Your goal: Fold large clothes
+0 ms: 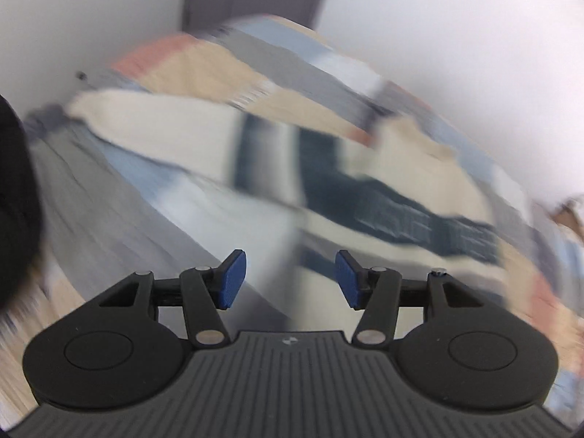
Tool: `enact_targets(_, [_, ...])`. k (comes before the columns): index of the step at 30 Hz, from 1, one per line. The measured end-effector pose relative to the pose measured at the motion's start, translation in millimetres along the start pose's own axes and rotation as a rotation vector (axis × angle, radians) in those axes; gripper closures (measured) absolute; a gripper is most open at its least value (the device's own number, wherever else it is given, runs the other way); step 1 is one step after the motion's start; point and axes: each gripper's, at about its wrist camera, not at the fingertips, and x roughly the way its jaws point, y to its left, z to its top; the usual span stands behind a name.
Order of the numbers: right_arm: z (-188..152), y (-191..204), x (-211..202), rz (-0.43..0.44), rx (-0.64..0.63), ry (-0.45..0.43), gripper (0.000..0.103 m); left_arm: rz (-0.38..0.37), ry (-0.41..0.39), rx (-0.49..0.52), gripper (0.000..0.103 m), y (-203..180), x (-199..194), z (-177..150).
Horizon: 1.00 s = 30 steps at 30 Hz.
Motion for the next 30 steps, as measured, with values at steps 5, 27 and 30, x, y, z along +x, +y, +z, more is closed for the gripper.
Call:
enact_targets(5, [4,-18,-5,-0.069,0.005,0.0,0.09,-0.123,-0.07,0.103,0.043,-66,-57,-32])
enact_targets(27, [-7,-100,-66,-0.215,0.438,-0.133,0.085,-0.068,0.182,-0.128,0.043,30,18,-126])
enact_targets(30, [-13,-106,-69,-0.23,0.515,-0.171,0.034,-0.067,0.237,-0.181,0.043,39,42,-144])
